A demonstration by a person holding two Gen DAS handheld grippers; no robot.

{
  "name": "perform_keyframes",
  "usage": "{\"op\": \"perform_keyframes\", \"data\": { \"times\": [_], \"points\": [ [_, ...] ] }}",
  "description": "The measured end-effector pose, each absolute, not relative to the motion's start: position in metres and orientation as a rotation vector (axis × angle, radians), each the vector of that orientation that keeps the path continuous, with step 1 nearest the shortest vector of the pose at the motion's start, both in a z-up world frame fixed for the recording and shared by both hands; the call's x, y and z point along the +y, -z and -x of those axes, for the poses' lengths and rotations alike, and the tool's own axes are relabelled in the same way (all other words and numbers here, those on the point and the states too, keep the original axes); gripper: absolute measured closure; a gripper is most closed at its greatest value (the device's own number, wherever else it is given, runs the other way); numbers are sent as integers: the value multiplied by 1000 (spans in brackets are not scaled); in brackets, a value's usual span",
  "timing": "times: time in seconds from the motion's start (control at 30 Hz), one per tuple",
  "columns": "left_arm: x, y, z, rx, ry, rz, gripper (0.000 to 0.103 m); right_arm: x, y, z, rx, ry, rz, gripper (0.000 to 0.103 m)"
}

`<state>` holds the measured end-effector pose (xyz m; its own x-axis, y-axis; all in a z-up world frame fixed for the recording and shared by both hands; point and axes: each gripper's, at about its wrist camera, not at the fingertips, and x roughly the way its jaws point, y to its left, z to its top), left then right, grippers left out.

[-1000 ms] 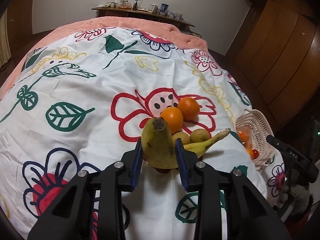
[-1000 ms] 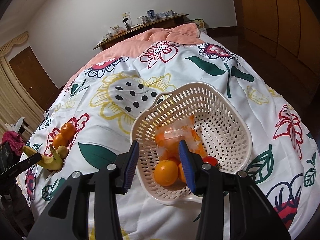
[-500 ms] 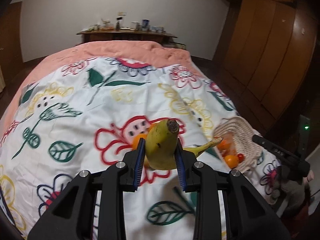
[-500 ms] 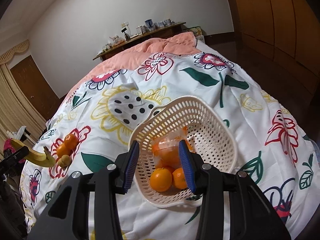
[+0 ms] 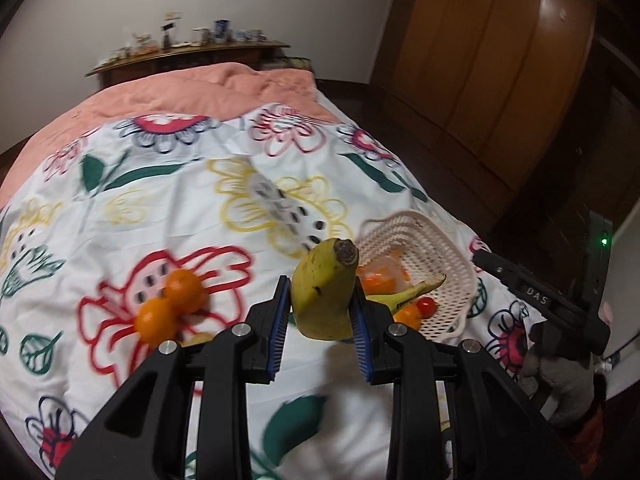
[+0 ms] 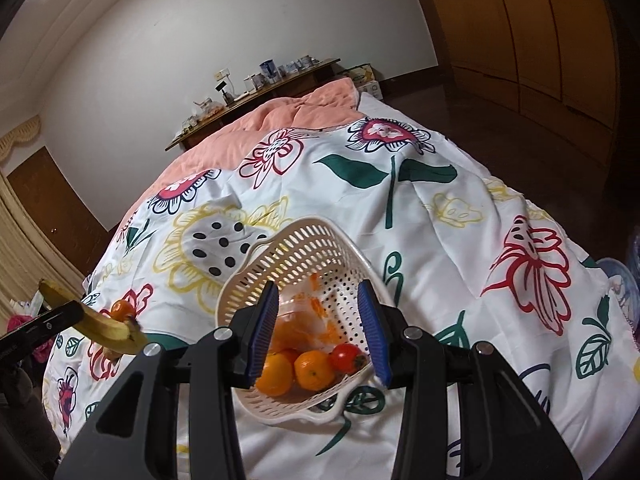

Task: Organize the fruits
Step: 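Carry the banana in the left tool over the basket, then lower the banana into the basket and open the left tool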

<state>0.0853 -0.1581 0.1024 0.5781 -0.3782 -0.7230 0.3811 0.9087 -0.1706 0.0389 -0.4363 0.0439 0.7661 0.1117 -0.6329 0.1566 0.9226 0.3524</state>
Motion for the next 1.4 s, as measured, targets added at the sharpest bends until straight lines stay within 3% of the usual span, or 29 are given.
{"op": "perform_keyframes", "data": {
  "times": [0.53, 0.67, 0.73, 0.97, 1.23, 1.4],
  "points": [
    [-278, -74, -98, 934, 652, -212, 73, -455, -32, -37, 700, 44, -451, 61],
    [-293, -75, -103, 895, 656, -237, 68, -457, -32, -35, 691, 67, -438, 61],
    [-290, -81, -104, 865, 644, -237, 52, -457, -34, -33, 684, 69, -434, 61],
    [-266, -93, -111, 827, 591, -200, 48, -454, -40, -30, 664, 61, -432, 61],
    [-241, -99, -111, 774, 503, -163, 16, -442, -40, -32, 670, 35, -429, 56],
    [-236, -100, -107, 742, 449, -182, 11, -436, -40, -33, 675, 10, -437, 55]
  ]
}}
